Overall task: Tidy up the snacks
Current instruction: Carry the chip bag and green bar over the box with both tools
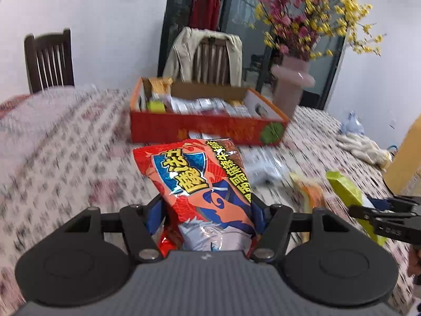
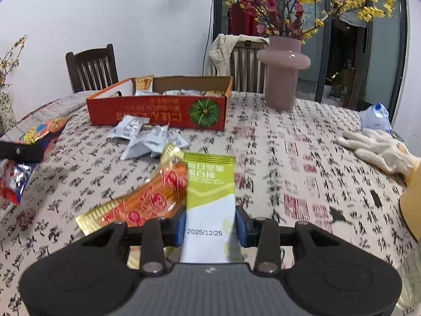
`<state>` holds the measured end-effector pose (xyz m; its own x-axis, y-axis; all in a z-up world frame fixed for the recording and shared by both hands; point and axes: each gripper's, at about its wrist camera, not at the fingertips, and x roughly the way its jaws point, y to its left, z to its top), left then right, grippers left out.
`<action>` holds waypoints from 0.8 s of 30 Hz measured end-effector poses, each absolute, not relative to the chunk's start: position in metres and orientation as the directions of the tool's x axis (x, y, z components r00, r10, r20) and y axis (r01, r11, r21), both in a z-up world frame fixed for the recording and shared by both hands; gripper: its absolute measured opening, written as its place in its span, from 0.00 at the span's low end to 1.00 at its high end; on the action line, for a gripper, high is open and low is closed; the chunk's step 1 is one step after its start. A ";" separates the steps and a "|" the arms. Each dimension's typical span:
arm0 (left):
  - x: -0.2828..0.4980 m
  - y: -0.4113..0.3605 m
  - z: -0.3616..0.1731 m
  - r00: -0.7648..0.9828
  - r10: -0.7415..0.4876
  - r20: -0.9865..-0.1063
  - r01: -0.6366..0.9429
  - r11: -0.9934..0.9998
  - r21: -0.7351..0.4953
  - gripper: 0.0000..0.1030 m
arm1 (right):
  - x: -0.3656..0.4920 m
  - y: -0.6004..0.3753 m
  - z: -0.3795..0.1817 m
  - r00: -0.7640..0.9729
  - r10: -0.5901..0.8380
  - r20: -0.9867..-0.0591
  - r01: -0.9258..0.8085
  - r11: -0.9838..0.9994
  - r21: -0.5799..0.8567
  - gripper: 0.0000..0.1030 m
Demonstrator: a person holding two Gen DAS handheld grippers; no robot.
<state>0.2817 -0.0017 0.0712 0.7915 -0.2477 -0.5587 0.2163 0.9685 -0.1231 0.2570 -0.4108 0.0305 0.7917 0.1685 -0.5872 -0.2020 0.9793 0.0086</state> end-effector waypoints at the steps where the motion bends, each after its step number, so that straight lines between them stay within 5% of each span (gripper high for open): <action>1: 0.290 0.000 0.075 0.802 -0.239 -0.548 0.215 0.970 -0.109 0.64 | 0.260 -0.411 0.035 0.796 0.177 -0.579 -0.207 0.978 0.015 0.35; 12: 0.450 0.015 0.107 0.871 -0.146 -0.468 0.162 0.987 -0.005 0.64 | 0.372 -0.389 0.100 0.854 0.229 -0.466 -0.229 0.972 0.058 0.36; 18: 0.527 0.012 0.089 0.854 -0.157 -0.496 0.167 0.986 -0.023 0.64 | 0.480 -0.376 0.096 0.819 0.258 -0.512 -0.194 0.965 0.175 0.36; 24: 0.569 0.000 0.059 0.814 -0.130 -0.566 0.176 0.984 0.027 0.64 | 0.548 -0.349 0.070 0.807 0.170 -0.566 -0.149 0.985 0.084 0.36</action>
